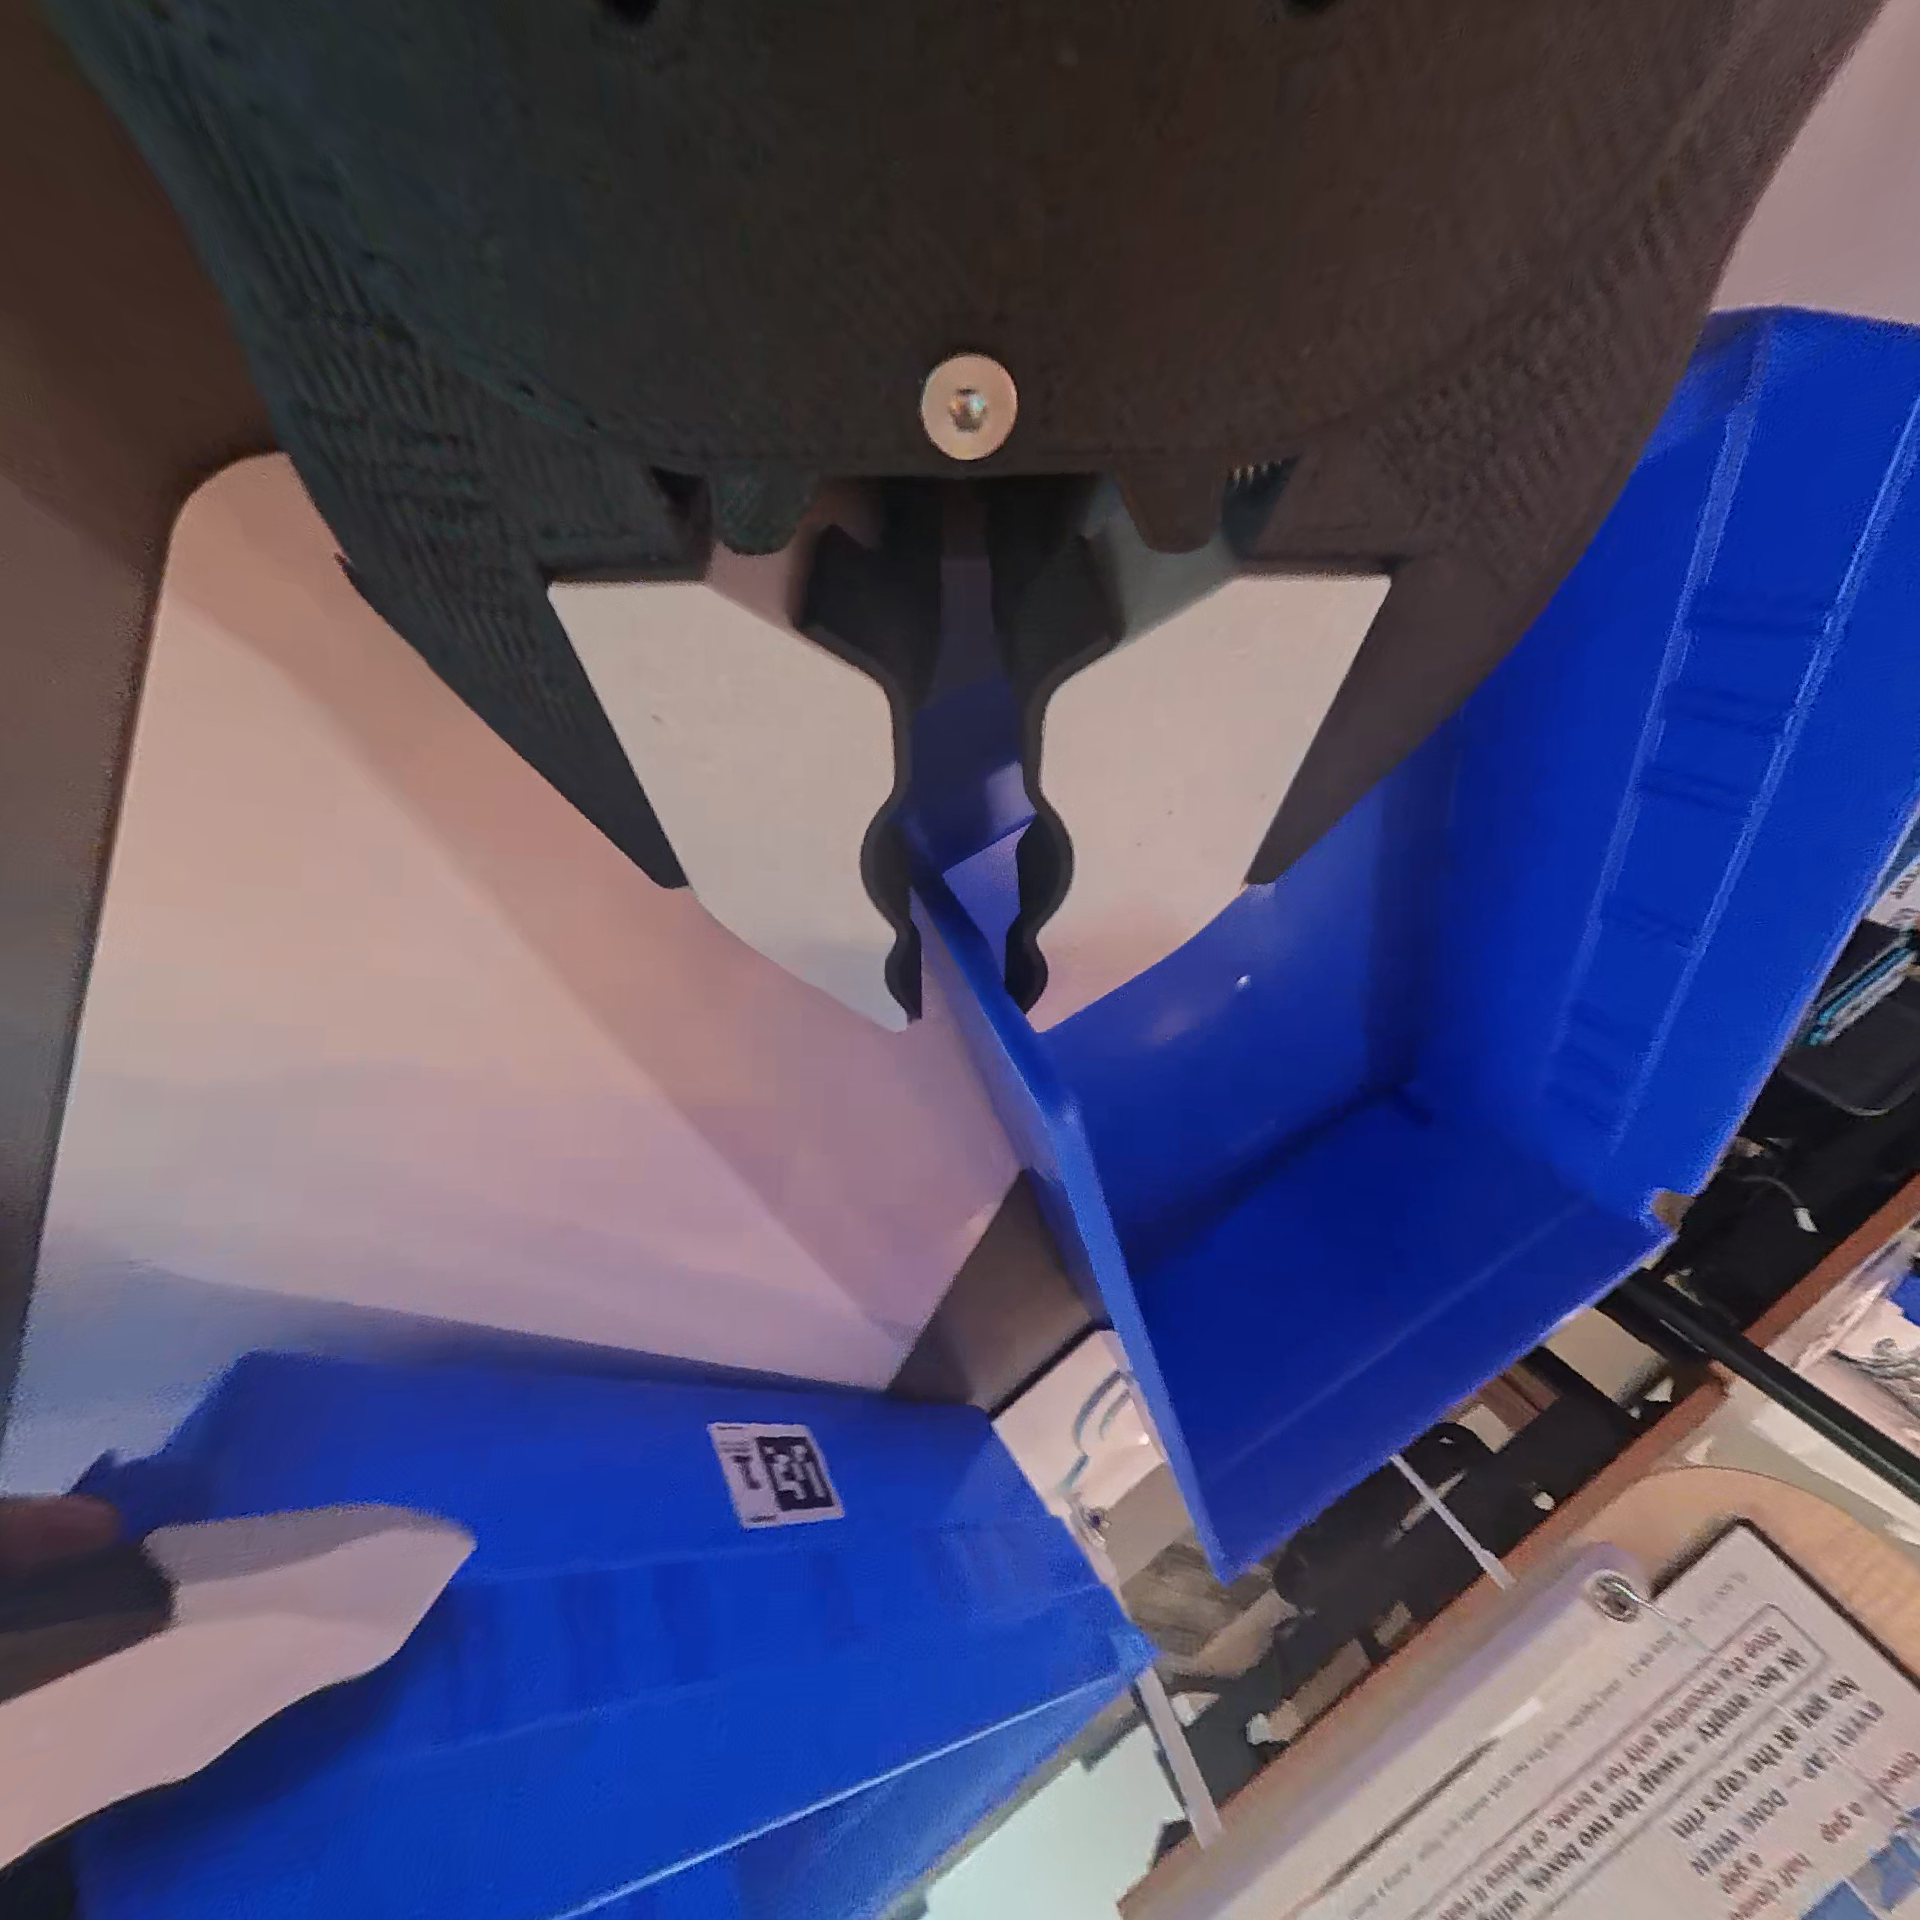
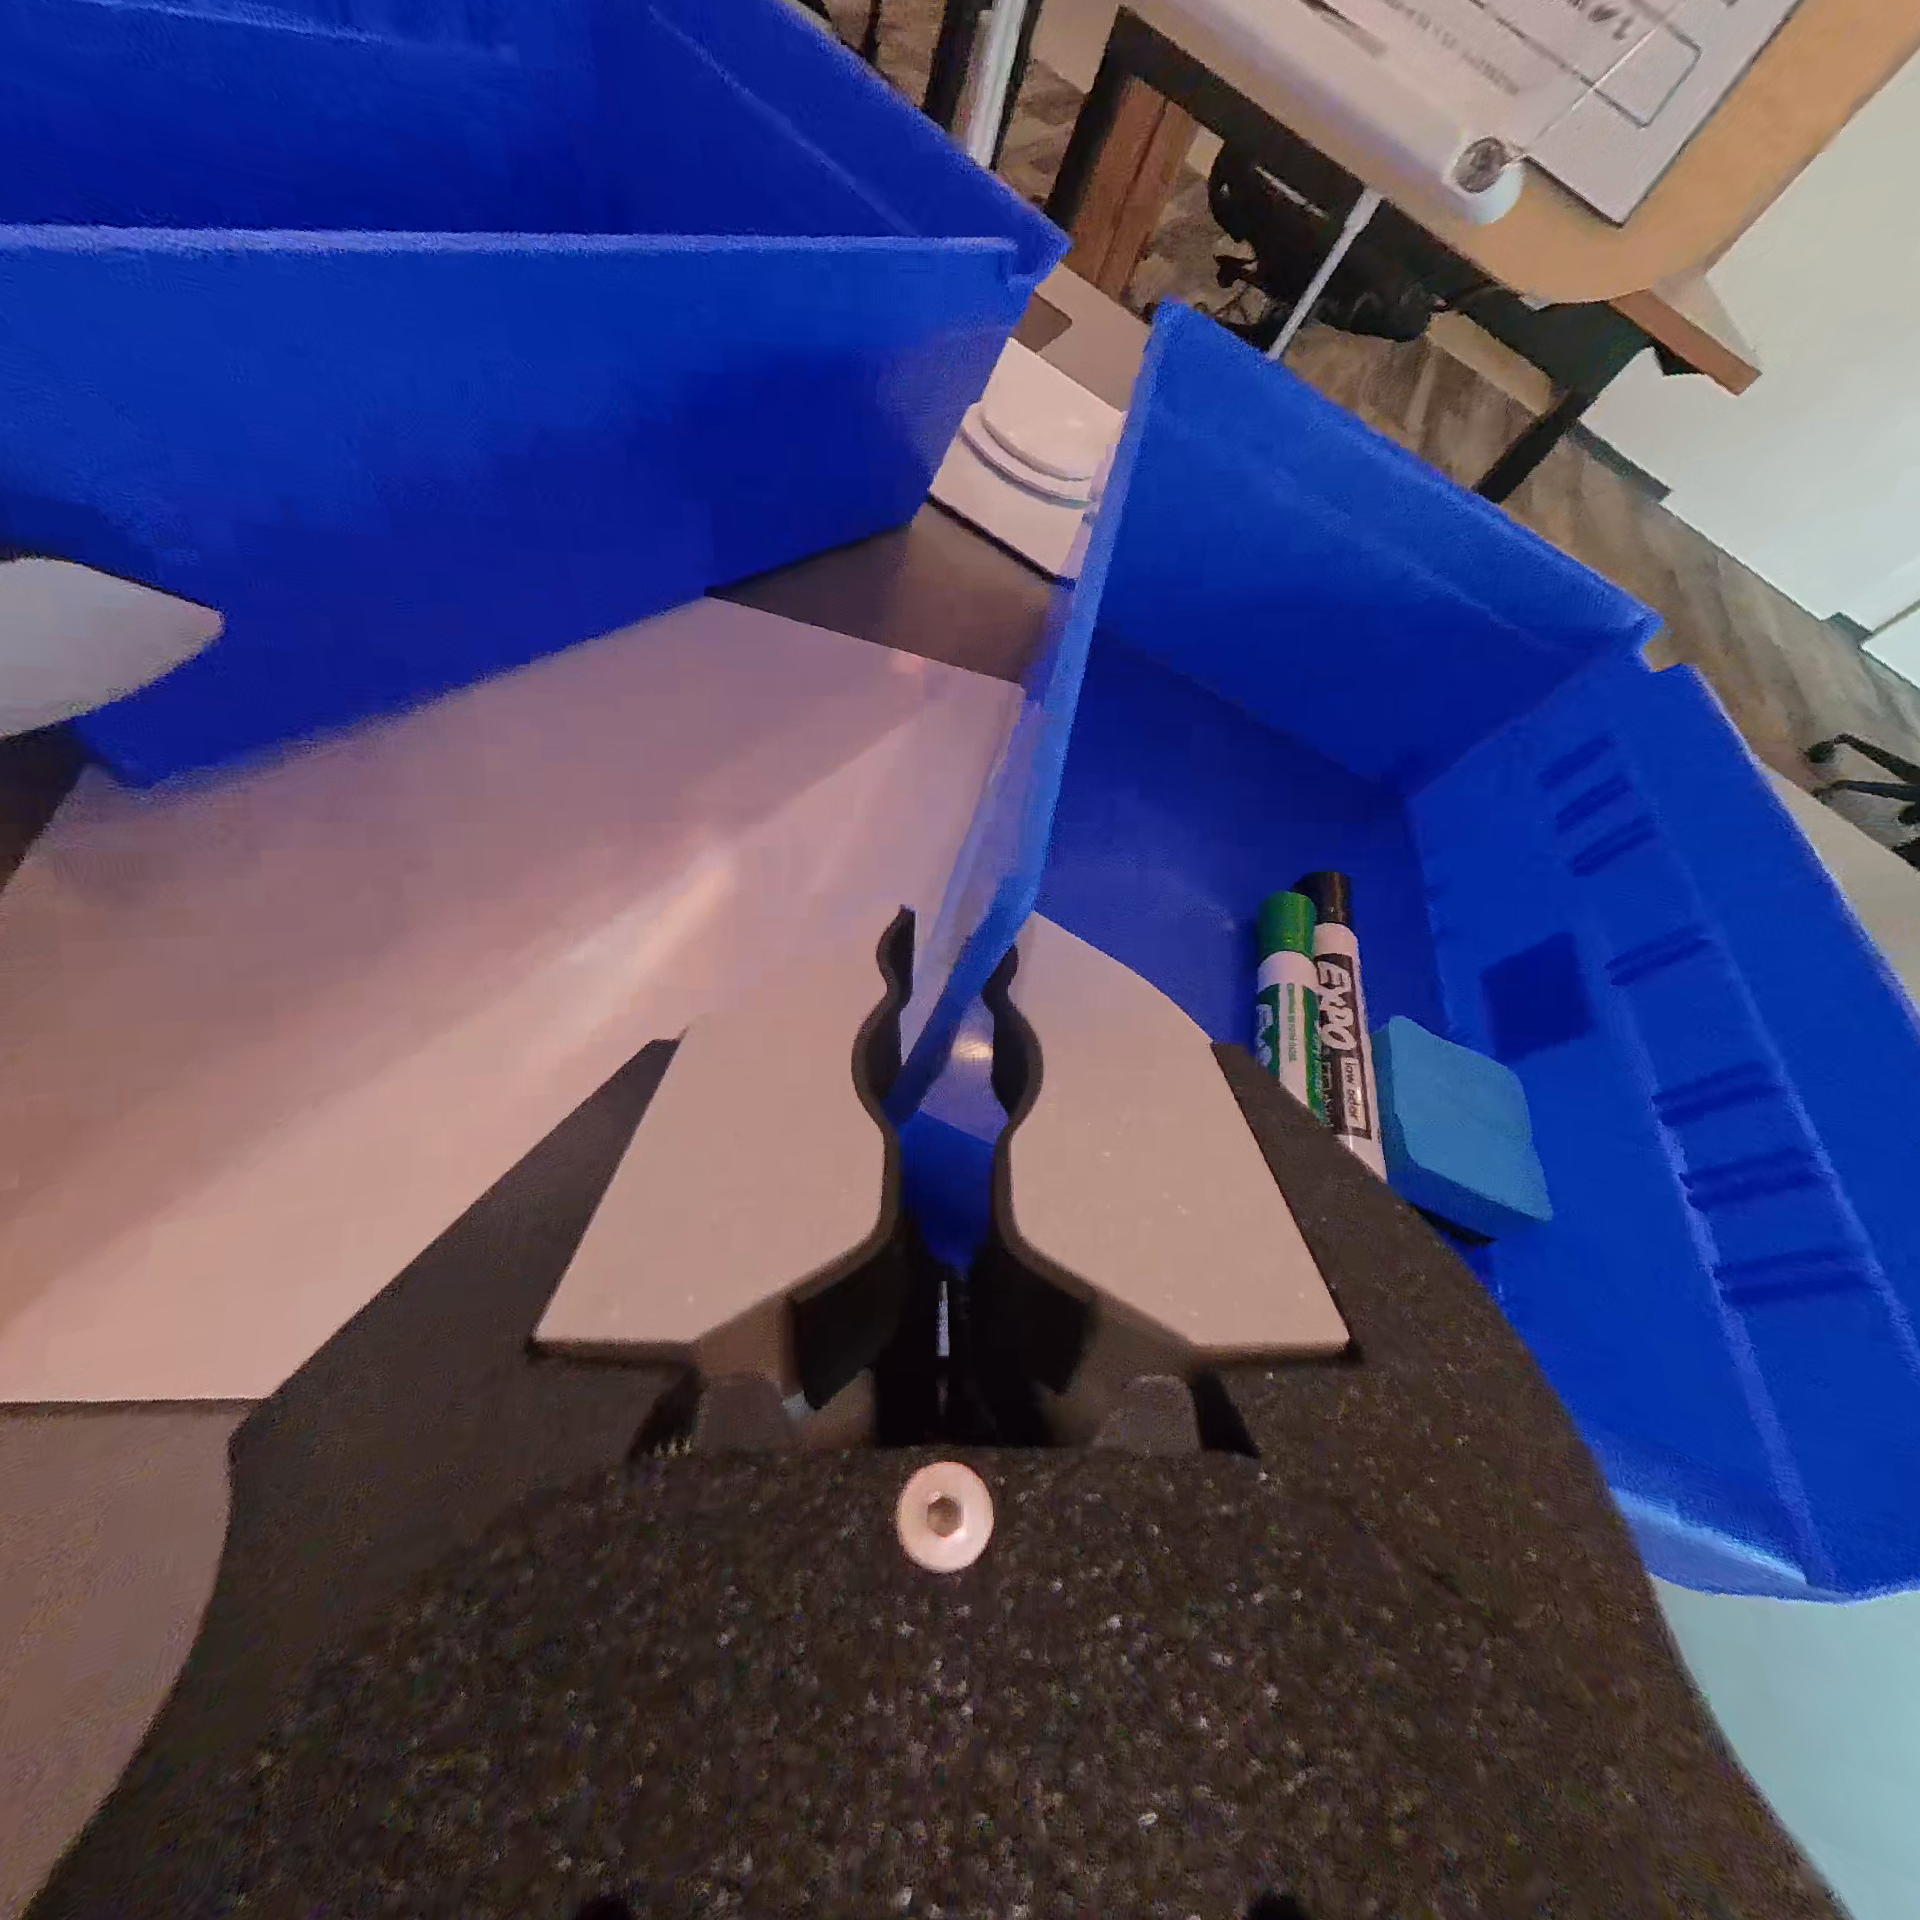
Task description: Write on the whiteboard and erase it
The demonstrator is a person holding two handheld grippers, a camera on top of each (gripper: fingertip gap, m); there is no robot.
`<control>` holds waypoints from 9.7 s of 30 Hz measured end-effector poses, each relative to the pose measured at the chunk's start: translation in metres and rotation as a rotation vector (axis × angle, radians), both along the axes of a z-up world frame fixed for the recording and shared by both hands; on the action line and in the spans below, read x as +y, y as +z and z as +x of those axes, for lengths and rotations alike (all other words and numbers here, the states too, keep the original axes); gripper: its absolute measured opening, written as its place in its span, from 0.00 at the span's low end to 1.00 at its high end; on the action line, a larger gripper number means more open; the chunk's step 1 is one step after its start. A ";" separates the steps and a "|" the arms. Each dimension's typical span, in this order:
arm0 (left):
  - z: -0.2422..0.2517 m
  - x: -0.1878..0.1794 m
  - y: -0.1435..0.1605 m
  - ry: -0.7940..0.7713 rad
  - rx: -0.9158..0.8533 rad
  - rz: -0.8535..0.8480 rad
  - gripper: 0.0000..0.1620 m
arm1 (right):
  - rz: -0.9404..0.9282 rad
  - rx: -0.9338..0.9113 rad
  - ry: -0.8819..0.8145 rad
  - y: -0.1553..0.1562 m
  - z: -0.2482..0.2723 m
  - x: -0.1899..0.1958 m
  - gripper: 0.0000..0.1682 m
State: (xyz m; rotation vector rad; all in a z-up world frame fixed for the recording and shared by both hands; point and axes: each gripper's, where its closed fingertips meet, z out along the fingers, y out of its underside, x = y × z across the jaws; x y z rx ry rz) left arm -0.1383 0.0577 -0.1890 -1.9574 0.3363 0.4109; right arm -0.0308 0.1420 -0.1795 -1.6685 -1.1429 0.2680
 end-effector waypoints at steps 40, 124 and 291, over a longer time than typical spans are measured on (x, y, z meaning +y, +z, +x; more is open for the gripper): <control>0.091 0.083 0.043 -0.028 -0.373 0.210 0.12 | 0.108 0.074 -0.203 0.029 0.149 0.073 0.08; -0.074 -0.108 0.030 0.142 -0.289 0.203 0.51 | -0.073 -0.036 0.108 -0.018 -0.066 -0.036 0.09; -0.284 -0.270 -0.038 0.856 -0.081 -0.913 0.30 | 0.526 0.741 0.443 0.107 0.048 -0.011 0.78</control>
